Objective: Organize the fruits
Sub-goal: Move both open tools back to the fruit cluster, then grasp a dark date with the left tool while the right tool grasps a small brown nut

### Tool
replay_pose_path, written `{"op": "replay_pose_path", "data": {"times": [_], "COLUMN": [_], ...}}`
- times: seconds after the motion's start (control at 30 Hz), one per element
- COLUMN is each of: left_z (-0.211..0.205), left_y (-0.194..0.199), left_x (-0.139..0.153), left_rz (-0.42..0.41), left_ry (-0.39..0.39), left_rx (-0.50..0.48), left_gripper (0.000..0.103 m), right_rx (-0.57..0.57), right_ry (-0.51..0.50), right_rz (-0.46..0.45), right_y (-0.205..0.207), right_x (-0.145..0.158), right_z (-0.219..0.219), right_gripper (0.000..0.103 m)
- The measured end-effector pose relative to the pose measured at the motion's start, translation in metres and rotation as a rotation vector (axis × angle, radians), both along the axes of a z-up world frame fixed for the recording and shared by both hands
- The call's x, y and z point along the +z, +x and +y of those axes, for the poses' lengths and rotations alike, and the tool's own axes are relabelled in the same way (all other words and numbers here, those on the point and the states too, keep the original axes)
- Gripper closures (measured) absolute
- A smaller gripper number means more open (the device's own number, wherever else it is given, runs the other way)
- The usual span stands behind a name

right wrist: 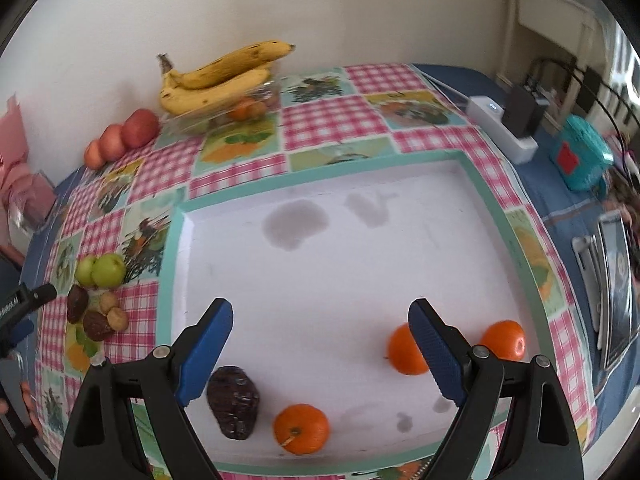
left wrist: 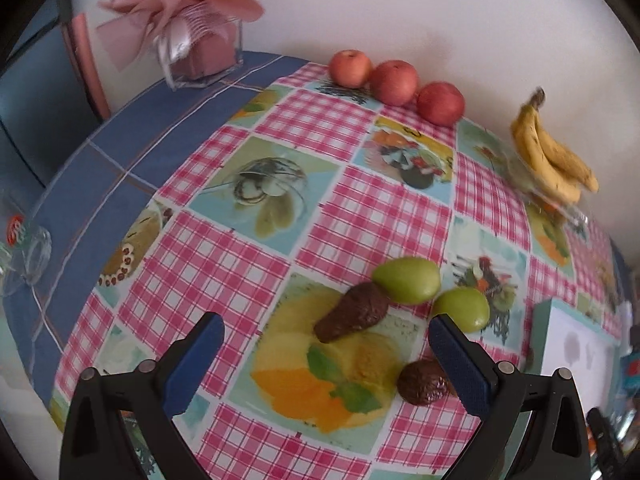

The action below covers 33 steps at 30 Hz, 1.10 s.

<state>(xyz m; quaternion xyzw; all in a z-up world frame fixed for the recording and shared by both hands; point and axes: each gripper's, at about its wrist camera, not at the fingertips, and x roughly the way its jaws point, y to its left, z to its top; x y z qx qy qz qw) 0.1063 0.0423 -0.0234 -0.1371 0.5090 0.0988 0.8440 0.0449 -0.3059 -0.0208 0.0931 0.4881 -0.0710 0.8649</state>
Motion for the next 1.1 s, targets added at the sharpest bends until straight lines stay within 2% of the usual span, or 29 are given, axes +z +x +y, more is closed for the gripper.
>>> {"op": "replay_pose_path", "data": {"times": [0.13,0.3,0.43,0.6,0.7,0.9,1.1], "left_z": [0.01,0.016,0.024,0.025,0.025,0.031,0.035], "left_y": [0.002,0.006,0.009,0.01,0.016,0.027,0.038], "left_x": [0.003,0.007,0.004,0.013,0.017,0.017,0.016], "left_rz": [-0.032,-0.049,-0.043,-0.114,-0.114,-0.095,-0.069], "left_ry": [-0.028,-0.008,-0.048,-0.04,-0.034,-0.098,-0.095], "left_rx": [0.0,-0.009,-0.001,-0.018,-0.033,-0.045,-0.037], "left_gripper": [0.0,0.0,0.0,0.0,0.0,0.0,0.0], "right_rx": [0.041,0.101,0.138,0.2,0.234,0.278,0.306], "right_ry": [0.01,0.016,0.03,0.037,0.04,0.039,0.042], "right_rz": [0.016,0.012,0.02,0.032,0.032,0.033,0.042], "right_y": [0.008,0.02,0.031,0.048,0.057,0.072,0.084], "right_x": [0.0,0.008,0.014,0.017,0.02,0.023,0.02], "right_z": [0.018,0.048,0.07,0.102,0.119,0.141,0.15], "right_gripper": [0.013,0.013,0.013,0.013,0.013,0.013,0.013]}}
